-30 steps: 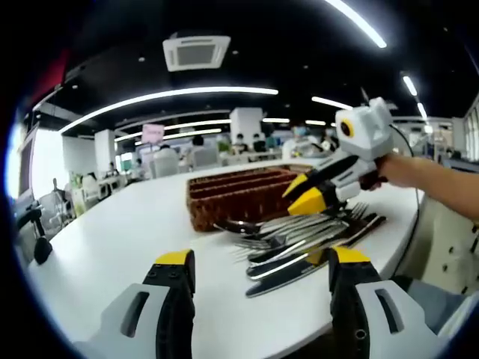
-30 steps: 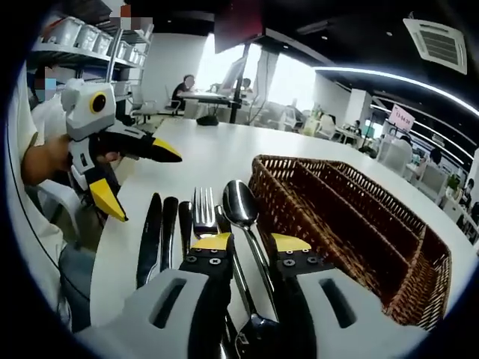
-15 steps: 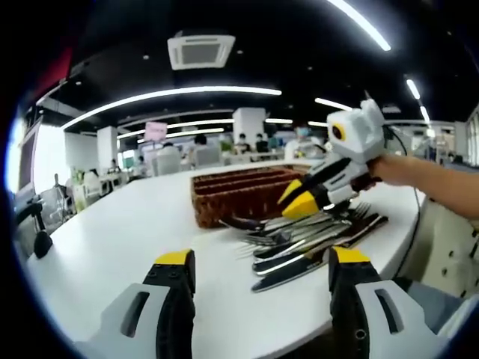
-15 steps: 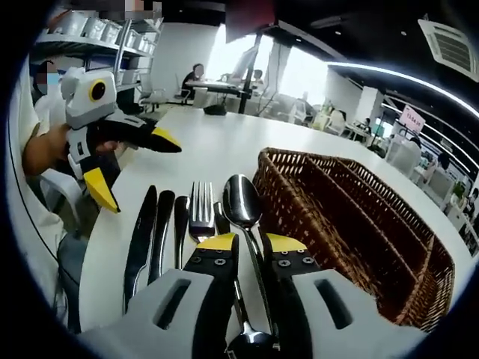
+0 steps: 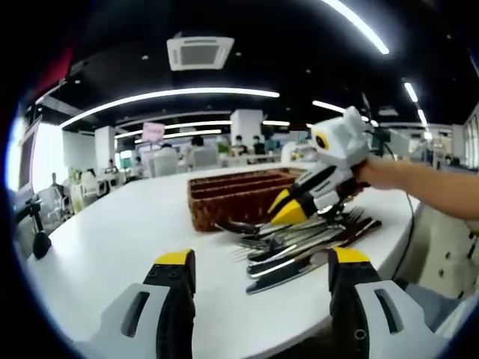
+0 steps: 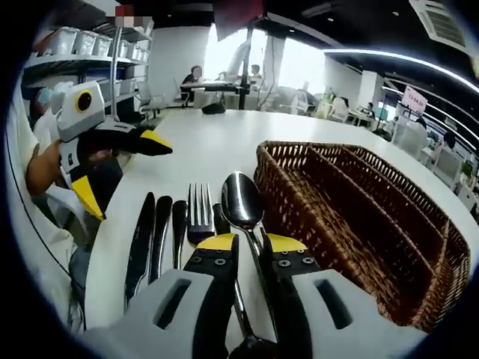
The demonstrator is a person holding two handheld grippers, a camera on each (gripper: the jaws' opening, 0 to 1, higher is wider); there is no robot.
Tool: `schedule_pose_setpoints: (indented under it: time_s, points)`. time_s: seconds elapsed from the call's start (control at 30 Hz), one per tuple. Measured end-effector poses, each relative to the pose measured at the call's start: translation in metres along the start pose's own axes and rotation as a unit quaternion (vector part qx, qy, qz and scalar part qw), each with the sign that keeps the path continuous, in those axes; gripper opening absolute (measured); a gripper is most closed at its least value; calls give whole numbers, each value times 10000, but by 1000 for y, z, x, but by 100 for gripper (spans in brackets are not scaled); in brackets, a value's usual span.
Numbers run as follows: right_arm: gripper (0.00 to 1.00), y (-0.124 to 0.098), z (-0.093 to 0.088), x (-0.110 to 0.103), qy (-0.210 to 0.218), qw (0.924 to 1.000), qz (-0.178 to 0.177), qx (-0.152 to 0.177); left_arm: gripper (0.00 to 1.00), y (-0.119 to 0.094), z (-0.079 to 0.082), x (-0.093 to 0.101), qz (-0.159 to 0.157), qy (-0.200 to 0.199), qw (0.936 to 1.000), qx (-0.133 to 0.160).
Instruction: Arrange the knives, forks, and spoons in their matching storage slots by inserting each utensil handle-first until every utensil is classified and aligned in the correct compartment
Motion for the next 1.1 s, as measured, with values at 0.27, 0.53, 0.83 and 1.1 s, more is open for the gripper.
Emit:
schedule_pose_setpoints:
  time_s: [0.27,0.53,0.83,1.1]
  points:
    - [11,5,-1,0,33,9998,160,-115,72,-2,3,0,-3,-8,10000,20]
    - [10,5,-6,4,372,9981,468,-168,69,-2,1,1,-21,57,10000,-21]
    - [7,6,-3,-4,31,9976,613,-312,68,-2,-3,3,-13,132,9999,-97]
    - [3,7,-2,-9,18,9966,674,-482,66,-3,-4,3,-15,156,9998,-120]
Point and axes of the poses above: the point that each gripper's makers call its tool centre point, and the gripper's own axes: y roughly forward along the fingers, x roughly to its right, z roughly out of its top, the point moved 2 cm from there along -y, roughly backward along the fingers, and after that the axes turned 8 degrees about -x, right-handed, at the moved point
